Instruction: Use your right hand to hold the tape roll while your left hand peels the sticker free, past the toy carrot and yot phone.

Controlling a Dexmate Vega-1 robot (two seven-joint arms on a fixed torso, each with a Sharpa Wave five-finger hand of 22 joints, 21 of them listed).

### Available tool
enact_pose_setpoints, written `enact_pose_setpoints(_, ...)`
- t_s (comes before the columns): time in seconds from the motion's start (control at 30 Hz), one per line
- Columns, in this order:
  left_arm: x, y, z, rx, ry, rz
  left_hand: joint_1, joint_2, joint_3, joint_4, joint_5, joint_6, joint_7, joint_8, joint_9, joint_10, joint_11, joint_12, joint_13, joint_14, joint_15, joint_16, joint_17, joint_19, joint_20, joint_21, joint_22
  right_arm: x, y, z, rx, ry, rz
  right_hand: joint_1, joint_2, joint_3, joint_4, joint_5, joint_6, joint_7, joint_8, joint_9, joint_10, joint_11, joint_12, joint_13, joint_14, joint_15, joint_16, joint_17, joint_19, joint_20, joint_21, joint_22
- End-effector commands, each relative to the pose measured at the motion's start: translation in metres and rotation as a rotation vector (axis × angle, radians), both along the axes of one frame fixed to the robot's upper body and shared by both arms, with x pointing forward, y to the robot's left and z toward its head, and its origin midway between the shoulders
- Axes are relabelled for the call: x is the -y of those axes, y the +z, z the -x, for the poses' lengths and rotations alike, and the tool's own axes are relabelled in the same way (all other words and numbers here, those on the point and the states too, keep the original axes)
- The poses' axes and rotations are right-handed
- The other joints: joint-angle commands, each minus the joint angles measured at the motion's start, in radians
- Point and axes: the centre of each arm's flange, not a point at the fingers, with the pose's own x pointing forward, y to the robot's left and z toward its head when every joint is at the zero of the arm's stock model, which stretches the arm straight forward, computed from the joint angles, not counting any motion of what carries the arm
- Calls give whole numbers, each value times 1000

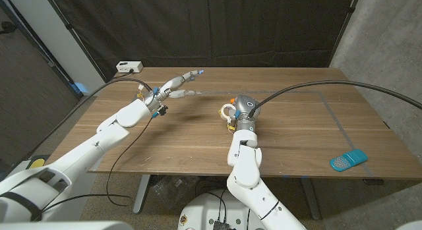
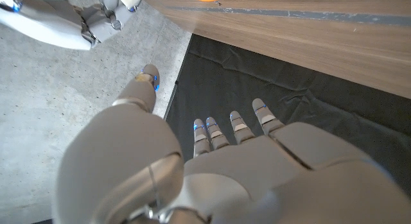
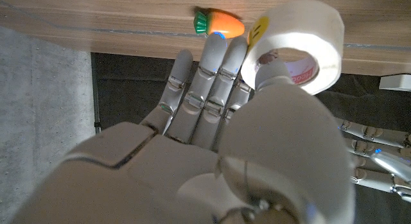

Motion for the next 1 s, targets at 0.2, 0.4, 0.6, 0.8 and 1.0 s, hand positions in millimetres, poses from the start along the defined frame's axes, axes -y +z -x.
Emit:
enact_pose_setpoints(0.2, 15, -1, 13, 70, -9, -81, 22, 0, 0, 16, 5, 34, -40, 15, 14, -27, 43, 13, 29, -53, 10, 0, 25, -36, 8, -23, 8, -6, 16, 4, 39, -11, -100, 60, 43, -2, -2, -6, 15, 19, 3, 7, 14, -1, -10, 5, 15, -53, 14, 13, 10, -71, 32, -9)
enact_pose_setpoints(0.4, 18, -3, 14, 72, -19, -73, 28, -9, -13, 25, 6, 54, -39, 25, 24, -75, 88, 16, 55, -103, 34, -6, 41, -78, 19, -43, 12, -8, 19, 5, 64, -24, -118, 62, 42, -2, -3, -8, 18, 22, 3, 8, 18, 4, -12, 7, 17, -53, 17, 19, 10, -69, 42, -15)
enact_pose_setpoints(0.6, 24, -7, 12, 64, -34, -75, 27, -21, -25, 29, 6, 61, -39, 30, 30, -116, 99, 13, 69, -135, 41, -10, 50, -97, 23, -52, 14, -10, 23, 7, 81, -35, -120, 63, 40, -2, -3, -9, 21, 24, 3, 9, 21, 5, -15, 8, 22, -52, 23, 27, 11, -68, 52, -20)
enact_pose_setpoints(0.8, 28, -12, 10, 51, -48, -78, 27, -24, -31, 32, 6, 82, -36, 40, 35, -128, 106, 15, 76, -141, 41, -7, 54, -103, 24, -55, 15, -13, 27, 10, 110, -47, -125, 64, 39, -3, -3, -10, 22, 25, 2, 9, 24, 5, -18, 9, 22, -52, 25, 33, 12, -67, 61, -26)
enact_pose_setpoints(1.0, 31, -14, 9, 48, -71, -100, 27, -16, -40, 41, -1, 41, -33, 39, 54, -160, 99, 23, 101, -172, 31, -4, 70, -141, 17, -70, 20, -17, 31, 13, 142, -60, -114, 65, 37, -3, -3, -12, 24, 26, 1, 10, 26, 5, -19, 14, 23, -52, 29, 40, 9, -67, 70, -33)
